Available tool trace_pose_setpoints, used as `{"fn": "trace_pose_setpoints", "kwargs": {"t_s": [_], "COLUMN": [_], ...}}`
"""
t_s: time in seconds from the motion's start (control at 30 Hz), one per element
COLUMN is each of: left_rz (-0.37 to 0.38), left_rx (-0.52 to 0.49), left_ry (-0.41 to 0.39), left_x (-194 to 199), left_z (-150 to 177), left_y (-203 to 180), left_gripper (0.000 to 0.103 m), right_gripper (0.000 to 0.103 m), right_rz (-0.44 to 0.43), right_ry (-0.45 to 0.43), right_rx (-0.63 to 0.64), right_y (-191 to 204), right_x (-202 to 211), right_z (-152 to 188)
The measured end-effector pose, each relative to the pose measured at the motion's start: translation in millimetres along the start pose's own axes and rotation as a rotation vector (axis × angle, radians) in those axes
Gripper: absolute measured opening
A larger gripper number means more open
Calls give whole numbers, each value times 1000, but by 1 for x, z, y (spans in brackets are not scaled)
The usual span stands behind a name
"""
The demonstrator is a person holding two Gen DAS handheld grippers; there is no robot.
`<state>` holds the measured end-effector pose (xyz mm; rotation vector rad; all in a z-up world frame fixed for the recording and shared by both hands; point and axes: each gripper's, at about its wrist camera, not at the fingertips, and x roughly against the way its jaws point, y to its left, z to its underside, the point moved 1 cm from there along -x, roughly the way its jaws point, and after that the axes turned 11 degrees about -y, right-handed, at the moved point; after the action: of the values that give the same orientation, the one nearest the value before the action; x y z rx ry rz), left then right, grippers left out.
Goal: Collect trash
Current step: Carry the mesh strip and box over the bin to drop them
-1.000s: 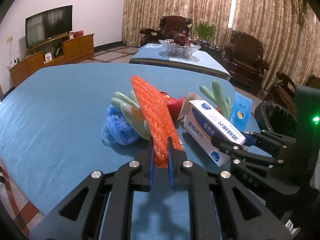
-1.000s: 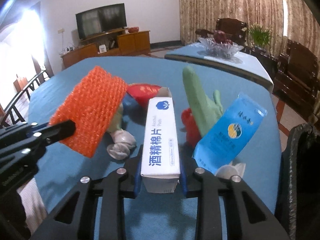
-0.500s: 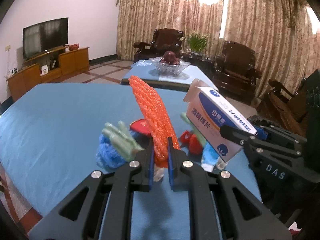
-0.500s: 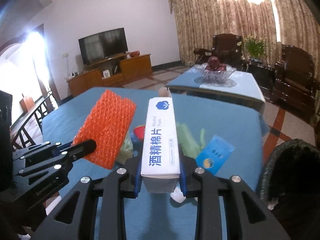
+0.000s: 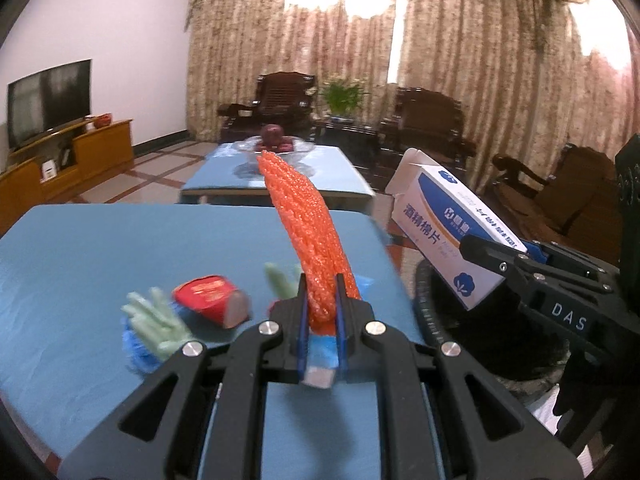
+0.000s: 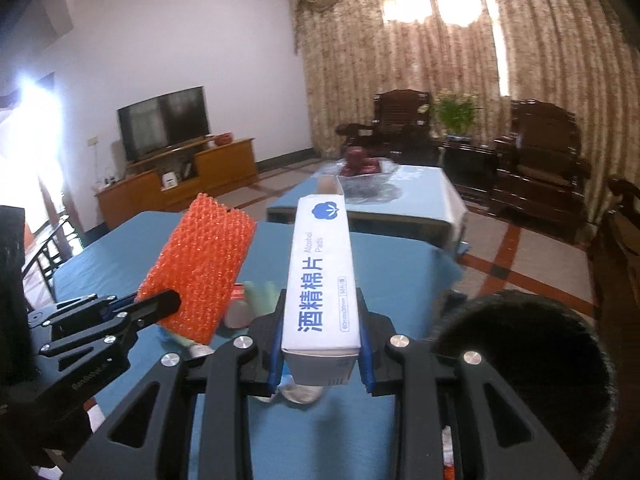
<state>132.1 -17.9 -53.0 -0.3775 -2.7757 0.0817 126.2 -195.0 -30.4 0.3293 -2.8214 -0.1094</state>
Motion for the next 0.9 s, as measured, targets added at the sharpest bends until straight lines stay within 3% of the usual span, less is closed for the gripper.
{"fn": "trace_pose_setpoints", "kwargs": {"t_s": [0.47, 0.8, 0.9], "left_rz": [233, 352, 365], "left_rx": [-70, -107, -114], "left_ry": [42, 112, 126], "left_x": [-67, -109, -118], "left_z": [7, 29, 34], "left_y": [-116, -178, -187], "left_gripper": [10, 10, 24], "right_gripper": [29, 30, 35], "right_rz": [284, 393, 418], "right_ry": [30, 87, 115], "right_rx": [-53, -106, -118], "right_y": [-121, -182, -196], "right_x": [40, 43, 42], "right_z": [13, 41, 51]}}
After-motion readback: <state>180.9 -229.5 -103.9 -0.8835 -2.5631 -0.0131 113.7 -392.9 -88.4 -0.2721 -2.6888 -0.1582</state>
